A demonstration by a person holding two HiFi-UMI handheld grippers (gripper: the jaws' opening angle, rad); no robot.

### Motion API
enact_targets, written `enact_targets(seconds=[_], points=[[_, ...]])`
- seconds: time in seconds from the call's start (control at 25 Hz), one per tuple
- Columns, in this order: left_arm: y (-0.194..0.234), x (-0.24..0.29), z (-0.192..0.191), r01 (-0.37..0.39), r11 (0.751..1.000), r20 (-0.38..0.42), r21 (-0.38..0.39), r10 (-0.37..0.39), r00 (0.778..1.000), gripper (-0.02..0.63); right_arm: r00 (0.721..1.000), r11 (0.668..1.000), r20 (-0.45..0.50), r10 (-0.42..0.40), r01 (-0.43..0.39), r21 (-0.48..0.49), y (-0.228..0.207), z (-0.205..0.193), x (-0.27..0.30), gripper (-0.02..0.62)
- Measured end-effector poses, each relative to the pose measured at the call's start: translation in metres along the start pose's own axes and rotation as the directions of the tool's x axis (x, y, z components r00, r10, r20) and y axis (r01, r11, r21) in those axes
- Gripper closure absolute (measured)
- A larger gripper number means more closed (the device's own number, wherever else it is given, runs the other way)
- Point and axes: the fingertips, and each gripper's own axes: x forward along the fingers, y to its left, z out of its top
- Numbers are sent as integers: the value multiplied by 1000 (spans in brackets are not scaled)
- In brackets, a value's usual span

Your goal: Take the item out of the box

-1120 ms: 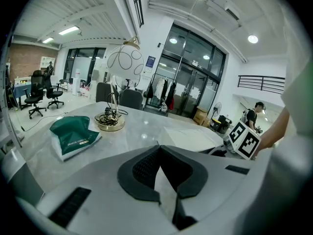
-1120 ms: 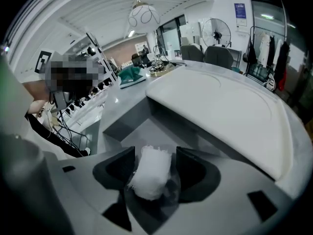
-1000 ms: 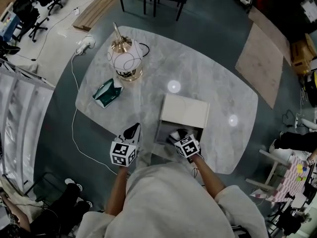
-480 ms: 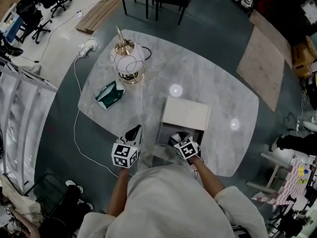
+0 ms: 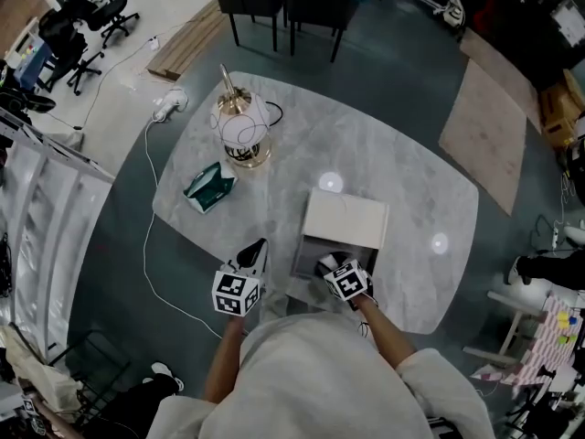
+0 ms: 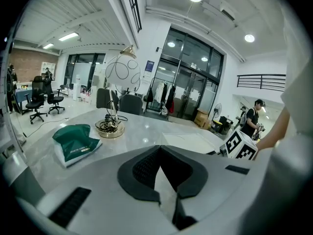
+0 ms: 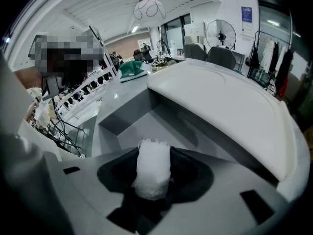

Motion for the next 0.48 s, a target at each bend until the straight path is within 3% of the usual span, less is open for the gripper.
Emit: enact_targets(seconds=[0.48], points=[[-13,5,9,20,999,15,32,-21,1000,592,990,999,138,-32,31,6,-1,20,-30,413]])
